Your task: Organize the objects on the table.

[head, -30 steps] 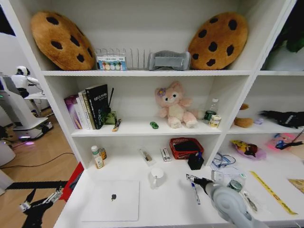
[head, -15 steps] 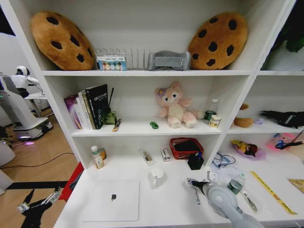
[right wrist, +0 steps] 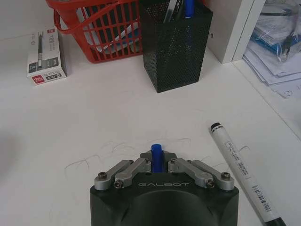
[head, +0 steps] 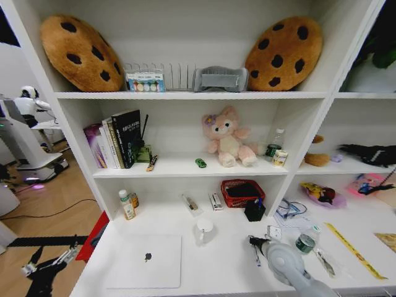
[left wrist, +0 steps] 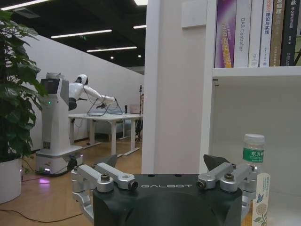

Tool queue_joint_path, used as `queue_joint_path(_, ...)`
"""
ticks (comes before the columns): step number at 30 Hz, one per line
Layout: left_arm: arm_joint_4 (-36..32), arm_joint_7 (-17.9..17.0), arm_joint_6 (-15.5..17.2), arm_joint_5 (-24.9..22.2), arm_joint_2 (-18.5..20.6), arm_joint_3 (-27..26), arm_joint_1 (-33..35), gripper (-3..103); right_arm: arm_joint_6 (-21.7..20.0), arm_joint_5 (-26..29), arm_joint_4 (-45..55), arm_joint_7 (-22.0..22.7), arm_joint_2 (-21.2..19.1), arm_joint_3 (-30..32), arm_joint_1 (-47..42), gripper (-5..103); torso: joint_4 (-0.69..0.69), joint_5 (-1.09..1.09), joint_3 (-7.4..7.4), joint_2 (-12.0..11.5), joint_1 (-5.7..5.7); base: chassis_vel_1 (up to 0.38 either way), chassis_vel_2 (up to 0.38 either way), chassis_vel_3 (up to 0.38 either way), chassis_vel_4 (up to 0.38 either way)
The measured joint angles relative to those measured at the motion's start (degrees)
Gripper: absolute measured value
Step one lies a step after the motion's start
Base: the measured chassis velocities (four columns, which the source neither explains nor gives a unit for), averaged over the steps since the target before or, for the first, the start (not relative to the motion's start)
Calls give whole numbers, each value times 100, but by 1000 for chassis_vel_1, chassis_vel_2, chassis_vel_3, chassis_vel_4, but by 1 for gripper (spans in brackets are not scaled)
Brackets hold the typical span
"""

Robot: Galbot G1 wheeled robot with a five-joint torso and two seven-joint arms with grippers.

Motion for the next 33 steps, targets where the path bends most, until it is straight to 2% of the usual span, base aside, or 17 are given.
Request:
queue_joint_path(4, 3, -20, 14, -11, 9, 11, -17, 100, 2, 3, 2, 13, -16, 2, 14, 7, 0, 0, 0, -1, 0, 0, 0, 0, 0)
queue_joint_path(7, 2, -21, 17, -14, 10, 16, -16, 100, 12, -9, 24, 11, -21, 19, 4, 7, 0, 0, 0, 0, 0, 0, 0, 0, 0)
queue_joint_path(10, 2, -21, 17, -23, 9, 14, -5, 100, 135, -276, 66, -180, -17, 59, -32, 7, 0, -1, 0, 0, 0, 0, 0, 0, 0)
queue_joint_path(11, 2, -21, 15, -30, 5, 11, 6, 100, 309, -656, 76, -461, -5, 91, -68, 7, 0, -2, 0, 0, 0, 0, 0, 0, 0)
queue_joint_path(12, 3, -20, 9, -31, 0, 8, 13, 100, 696, -1217, 66, -886, 20, 114, -122, 7, 0, -1, 0, 0, 0, 0, 0, 0, 0)
queue_joint_path(14, 4, -19, 6, -31, -3, 7, 13, 100, 868, -1436, 48, -1030, 32, 121, -139, 7, 0, -1, 0, 0, 0, 0, 0, 0, 0)
queue_joint_path(17, 7, -19, -4, -29, -35, 11, 20, 100, 2165, -3083, -154, -1968, 129, 167, -206, 7, 0, -1, 0, 0, 0, 0, 0, 0, 0)
queue_joint_path(18, 7, -19, -4, -29, -35, 11, 20, 100, 2165, -3083, -154, -1968, 129, 167, -206, 7, 0, -1, 0, 0, 0, 0, 0, 0, 0)
queue_joint_path(19, 7, -19, -5, -26, -41, 19, 22, 100, 2409, -3316, -205, -2098, 145, 174, -205, 7, 0, -1, 0, 0, 0, 0, 0, 0, 0)
queue_joint_path(20, 7, -19, -7, -20, -52, 32, 24, 100, 2827, -3699, -328, -2350, 165, 180, -176, 7, 0, -1, 0, 0, 0, 0, 0, 0, 0)
queue_joint_path(21, 7, -19, -7, -20, -52, 32, 24, 100, 2827, -3699, -328, -2350, 165, 180, -176, 7, 0, -1, 0, 0, 0, 0, 0, 0, 0)
queue_joint_path(22, 6, -18, -8, -16, -55, 36, 25, 100, 3074, -3911, -425, -2538, 167, 193, -132, 7, 0, -1, 0, 0, 0, 0, 0, 0, 0)
queue_joint_path(23, 6, -18, -8, -16, -55, 36, 25, 100, 3074, -3911, -425, -2538, 167, 193, -132, 7, 0, -1, 0, 0, 0, 0, 0, 0, 0)
queue_joint_path(25, 4, -13, -11, -11, -58, 38, 31, 100, 3362, -4065, -554, -2782, 168, 211, -22, 7, 0, -1, 0, 0, 0, 0, 0, 0, 0)
queue_joint_path(28, 4, -12, -12, -10, -58, 37, 32, 100, 3384, -4071, -564, -2802, 169, 212, -10, 7, 0, -1, 0, 0, 0, 0, 0, 0, 0)
queue_joint_path(30, 4, 1, -26, -5, -58, 29, 46, 100, 3801, -4251, -831, -3041, 188, 197, 404, 7, 0, -2, 0, 0, 0, 0, 0, 0, 0)
queue_joint_path(33, 4, 2, -27, 10, -76, 29, 39, 100, 3829, -4105, -923, -3027, 155, 151, 688, 7, 0, -1, 1, -1, 1, 0, 0, 0, 0)
